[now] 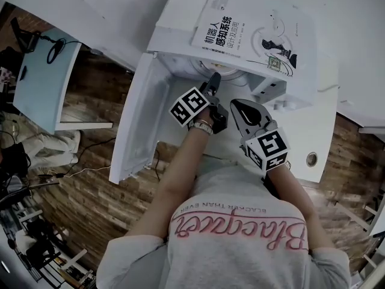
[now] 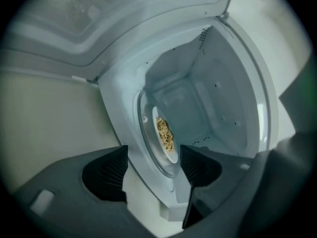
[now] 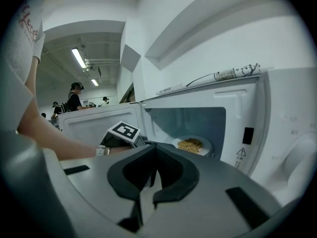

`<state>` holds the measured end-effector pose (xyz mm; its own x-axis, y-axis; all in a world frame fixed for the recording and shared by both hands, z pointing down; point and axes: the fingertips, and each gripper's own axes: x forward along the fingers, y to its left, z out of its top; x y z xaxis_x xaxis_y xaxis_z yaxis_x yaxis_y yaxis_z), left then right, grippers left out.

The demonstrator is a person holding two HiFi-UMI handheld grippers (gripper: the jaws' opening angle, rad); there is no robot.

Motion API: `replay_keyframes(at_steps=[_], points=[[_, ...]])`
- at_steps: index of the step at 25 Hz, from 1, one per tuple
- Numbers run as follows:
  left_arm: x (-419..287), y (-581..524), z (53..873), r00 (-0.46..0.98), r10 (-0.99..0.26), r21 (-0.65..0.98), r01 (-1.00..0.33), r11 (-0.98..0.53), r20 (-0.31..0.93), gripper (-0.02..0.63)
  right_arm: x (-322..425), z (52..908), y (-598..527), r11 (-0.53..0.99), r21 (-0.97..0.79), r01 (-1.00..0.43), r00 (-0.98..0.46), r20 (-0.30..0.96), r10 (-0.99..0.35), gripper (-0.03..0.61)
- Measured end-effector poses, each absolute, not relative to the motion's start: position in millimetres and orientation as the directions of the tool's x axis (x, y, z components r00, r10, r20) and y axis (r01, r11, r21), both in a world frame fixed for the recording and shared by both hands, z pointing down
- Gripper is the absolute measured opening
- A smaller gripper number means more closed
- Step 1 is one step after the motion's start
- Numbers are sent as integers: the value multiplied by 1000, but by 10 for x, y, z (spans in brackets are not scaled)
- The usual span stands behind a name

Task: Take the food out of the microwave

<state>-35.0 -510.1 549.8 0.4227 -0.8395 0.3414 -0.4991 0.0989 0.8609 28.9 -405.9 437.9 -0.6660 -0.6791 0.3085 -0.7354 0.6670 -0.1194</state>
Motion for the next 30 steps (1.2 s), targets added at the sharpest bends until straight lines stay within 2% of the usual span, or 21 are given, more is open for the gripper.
replay_keyframes(at_steps=[2,7,14,27,30], points=[[-359,-5162,5582,414,-838,874,-465,142,357,339,297,4438,-4073,662,-125,-739,-661,327,-675,9],[-351,-5254,5744,404,-816,875,-423,234,414,348,308,4528,-4121,654,-138,-744,-653,357,-668,9],[-337,-5358,5807,325,-791,818,-458,348,518,356,344,4593,-4164,651,-139,-747,-647,377,-662,9],[-390,-5103,5840,349,-743,797,-451,401,571,351,402,4482,-4079,658,-130,-741,-655,351,-669,9],[-410,-5004,5824,365,-739,805,-435,403,566,333,396,4446,-4038,668,-120,-734,-662,344,-666,9]])
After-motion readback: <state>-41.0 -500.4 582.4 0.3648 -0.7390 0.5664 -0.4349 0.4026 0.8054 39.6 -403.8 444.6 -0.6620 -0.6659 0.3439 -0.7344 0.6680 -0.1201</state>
